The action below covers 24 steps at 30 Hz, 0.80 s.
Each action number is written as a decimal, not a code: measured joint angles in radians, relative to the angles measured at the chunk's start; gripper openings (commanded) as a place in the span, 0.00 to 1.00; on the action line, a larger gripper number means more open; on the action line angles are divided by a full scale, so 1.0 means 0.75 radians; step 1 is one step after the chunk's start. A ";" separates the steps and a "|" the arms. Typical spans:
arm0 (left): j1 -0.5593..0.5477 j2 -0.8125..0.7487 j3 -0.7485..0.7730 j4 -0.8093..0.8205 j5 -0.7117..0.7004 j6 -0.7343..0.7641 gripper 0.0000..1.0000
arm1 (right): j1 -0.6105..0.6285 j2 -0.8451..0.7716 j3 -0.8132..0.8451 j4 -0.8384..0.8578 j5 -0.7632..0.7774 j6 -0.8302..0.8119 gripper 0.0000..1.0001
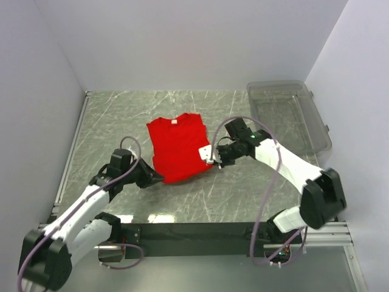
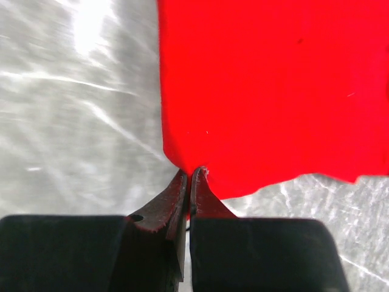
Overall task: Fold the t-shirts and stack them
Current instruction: Fold the tshirt
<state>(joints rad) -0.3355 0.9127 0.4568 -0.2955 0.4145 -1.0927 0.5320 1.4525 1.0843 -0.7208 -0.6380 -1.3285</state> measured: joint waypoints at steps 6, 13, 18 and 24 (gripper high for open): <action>-0.001 -0.324 0.004 -0.261 0.102 -0.020 0.01 | 0.013 -0.256 -0.065 -0.155 -0.110 0.068 0.00; -0.003 -0.220 0.150 -0.329 0.112 -0.036 0.01 | 0.025 -0.286 -0.040 -0.173 -0.142 0.177 0.00; 0.033 0.082 0.296 -0.283 0.079 0.017 0.01 | -0.005 -0.056 0.069 -0.159 -0.136 0.214 0.00; 0.200 0.338 0.443 -0.223 0.069 0.123 0.01 | -0.088 0.212 0.301 -0.127 -0.113 0.245 0.00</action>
<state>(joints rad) -0.1852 1.1660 0.7887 -0.4629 0.4660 -1.0004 0.4660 1.6112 1.3102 -0.8162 -0.7227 -1.1450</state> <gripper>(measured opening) 0.089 0.023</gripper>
